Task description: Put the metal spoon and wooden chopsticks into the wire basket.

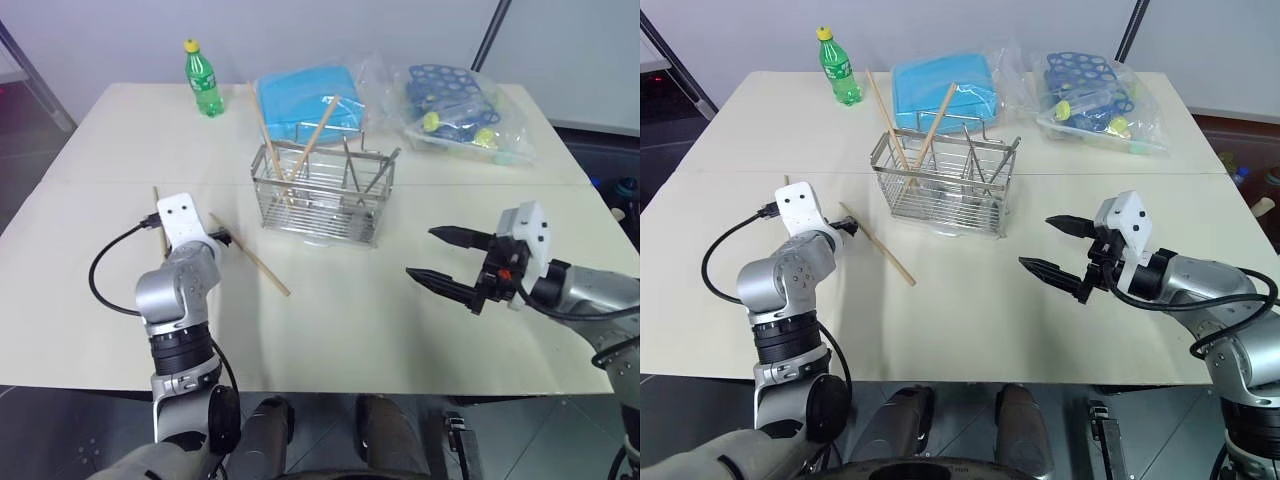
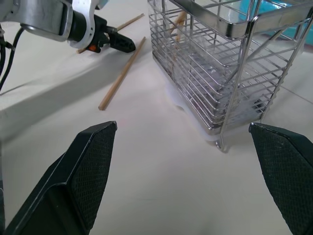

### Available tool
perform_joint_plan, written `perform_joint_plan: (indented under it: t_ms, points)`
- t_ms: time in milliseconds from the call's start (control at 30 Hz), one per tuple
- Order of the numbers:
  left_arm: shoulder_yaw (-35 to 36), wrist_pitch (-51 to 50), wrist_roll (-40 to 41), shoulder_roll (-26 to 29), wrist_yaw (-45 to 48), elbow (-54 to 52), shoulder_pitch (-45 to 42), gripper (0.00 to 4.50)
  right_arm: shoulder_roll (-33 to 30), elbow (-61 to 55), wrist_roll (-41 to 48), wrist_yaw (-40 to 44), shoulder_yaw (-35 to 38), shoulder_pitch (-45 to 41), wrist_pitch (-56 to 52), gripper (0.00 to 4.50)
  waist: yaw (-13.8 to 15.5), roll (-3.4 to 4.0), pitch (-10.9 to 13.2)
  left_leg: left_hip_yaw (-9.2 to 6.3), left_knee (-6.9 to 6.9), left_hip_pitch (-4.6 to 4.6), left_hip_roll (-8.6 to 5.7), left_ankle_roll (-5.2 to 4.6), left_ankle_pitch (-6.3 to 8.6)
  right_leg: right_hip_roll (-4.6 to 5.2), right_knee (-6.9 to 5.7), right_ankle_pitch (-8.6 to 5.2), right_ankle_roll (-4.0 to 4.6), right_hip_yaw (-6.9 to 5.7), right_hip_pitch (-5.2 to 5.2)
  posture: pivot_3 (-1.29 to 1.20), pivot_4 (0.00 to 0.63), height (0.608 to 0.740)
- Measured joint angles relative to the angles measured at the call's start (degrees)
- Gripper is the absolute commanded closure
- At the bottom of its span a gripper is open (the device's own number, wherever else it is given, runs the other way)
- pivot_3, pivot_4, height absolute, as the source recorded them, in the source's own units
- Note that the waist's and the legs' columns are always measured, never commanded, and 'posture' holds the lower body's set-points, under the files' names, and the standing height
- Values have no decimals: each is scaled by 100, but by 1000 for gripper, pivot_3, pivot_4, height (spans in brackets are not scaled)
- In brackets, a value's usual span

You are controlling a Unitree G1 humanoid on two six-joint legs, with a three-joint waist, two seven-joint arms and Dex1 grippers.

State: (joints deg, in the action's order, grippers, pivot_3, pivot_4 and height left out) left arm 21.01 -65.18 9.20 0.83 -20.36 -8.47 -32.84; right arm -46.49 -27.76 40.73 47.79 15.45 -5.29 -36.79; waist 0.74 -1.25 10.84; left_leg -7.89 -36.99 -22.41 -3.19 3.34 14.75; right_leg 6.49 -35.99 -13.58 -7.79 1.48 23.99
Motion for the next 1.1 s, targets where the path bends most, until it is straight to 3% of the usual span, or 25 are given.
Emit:
perform_joint_plan:
  t_ms: [400,767,1100]
  points:
    - [-204,378,-232,95,137,433,-129,0,151,0,-3,-36,83,279,244,68,-9,2,-2,0,-4,4,0,0,0,0,0,1,-4,-1,-7,0,150,740]
    - [-196,-314,-239,334,348,-844,-312,0,206,-3,-72,-132,58,367,424,68,-4,1,-1,0,-5,4,-1,0,0,0,1,1,-4,-1,-9,0,150,740]
    - [-103,624,-237,-30,387,639,-501,0,278,4,-104,-174,17,149,425,68,-7,1,-1,-1,-5,4,0,0,0,0,1,1,-5,-1,-9,0,150,740]
